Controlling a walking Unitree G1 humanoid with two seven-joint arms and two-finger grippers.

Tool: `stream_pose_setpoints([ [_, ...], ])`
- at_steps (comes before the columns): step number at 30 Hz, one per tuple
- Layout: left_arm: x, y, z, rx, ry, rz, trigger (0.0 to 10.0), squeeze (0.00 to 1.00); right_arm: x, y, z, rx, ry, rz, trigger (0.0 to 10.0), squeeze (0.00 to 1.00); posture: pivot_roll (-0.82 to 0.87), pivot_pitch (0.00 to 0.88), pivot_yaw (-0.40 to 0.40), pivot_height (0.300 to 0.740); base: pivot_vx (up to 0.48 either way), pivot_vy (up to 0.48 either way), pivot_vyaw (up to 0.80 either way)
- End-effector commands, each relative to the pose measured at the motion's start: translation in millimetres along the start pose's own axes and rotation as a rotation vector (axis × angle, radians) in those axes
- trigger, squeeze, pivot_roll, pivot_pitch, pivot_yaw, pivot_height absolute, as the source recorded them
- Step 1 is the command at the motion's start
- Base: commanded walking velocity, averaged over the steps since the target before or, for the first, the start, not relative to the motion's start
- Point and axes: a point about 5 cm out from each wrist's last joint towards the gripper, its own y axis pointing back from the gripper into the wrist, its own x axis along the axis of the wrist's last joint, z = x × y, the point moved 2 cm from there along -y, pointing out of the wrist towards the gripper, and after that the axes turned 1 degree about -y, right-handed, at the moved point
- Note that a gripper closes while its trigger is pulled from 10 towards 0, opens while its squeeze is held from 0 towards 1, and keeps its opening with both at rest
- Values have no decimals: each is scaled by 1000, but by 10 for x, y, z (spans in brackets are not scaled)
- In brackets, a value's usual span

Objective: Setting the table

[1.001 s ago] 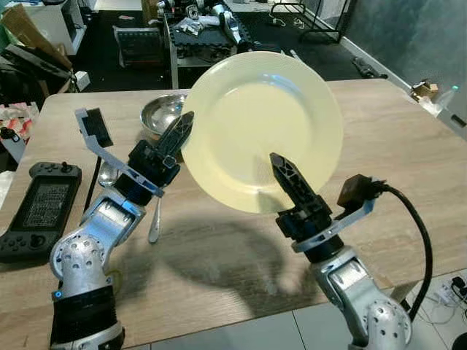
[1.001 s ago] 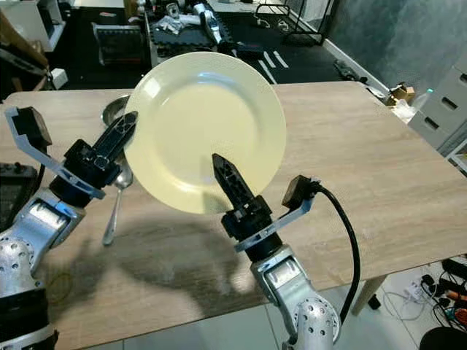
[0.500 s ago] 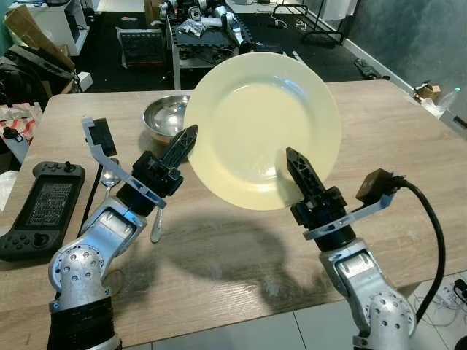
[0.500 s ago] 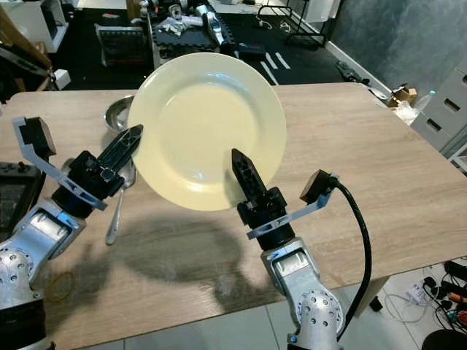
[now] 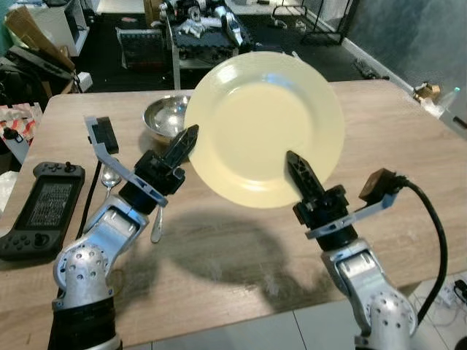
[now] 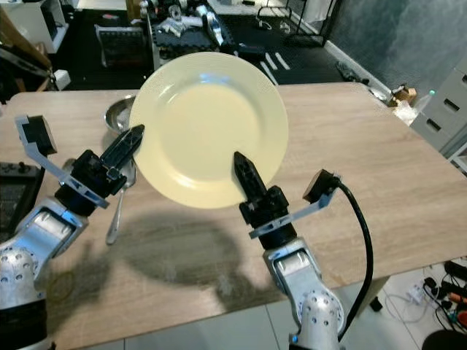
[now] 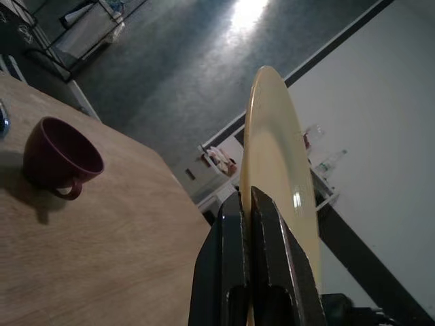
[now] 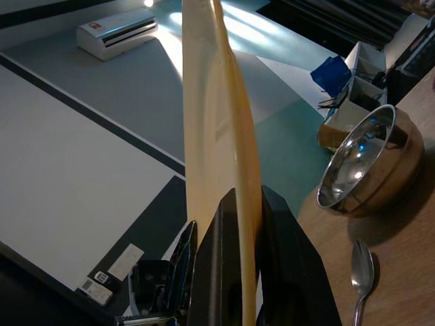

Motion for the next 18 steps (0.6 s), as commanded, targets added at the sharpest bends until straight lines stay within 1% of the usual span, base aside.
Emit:
stream_pose_setpoints([
  [1,-2,7,-96,74,-32,-3,10000,1000,0,13,-16,14,-3,4,0,0,112,152,29,740,0,0,0],
  [2,-3,1,-114,86,-26,0,10000,1000,-2,13,-18,16,-2,3,0,0,112,152,29,740,0,0,0],
  [5,0,-9,-101,70,-22,-5,10000,1000,-15,11,-11,13,-2,2,0,0,111,149,23,740,0,0,0],
  [7,10,0,-58,44,-32,-9,10000,1000,-16,10,-4,9,6,2,0,0,125,147,28,740,0,0,0],
  [11,48,25,-10,26,-49,-6,10000,1000,-1,16,20,0,10,11,0,0,112,146,28,740,0,0,0],
  [12,83,93,-21,65,-92,-31,10000,922,29,27,52,-18,29,18,0,0,130,144,38,740,0,0,0],
  [15,94,124,-20,72,-104,-41,10000,922,43,33,66,-26,38,21,0,0,130,144,38,740,0,0,0],
  [16,153,215,34,56,-135,-54,10000,0,82,55,156,-81,75,29,4275,0,127,143,44,740,0,0,0],
  [17,168,245,53,53,-146,-60,10000,0,95,64,188,-102,91,31,4275,0,127,143,44,740,0,0,0],
  [18,172,281,61,55,-161,-73,10000,0,113,76,227,-127,111,34,10000,0,127,143,44,740,0,0,0],
])
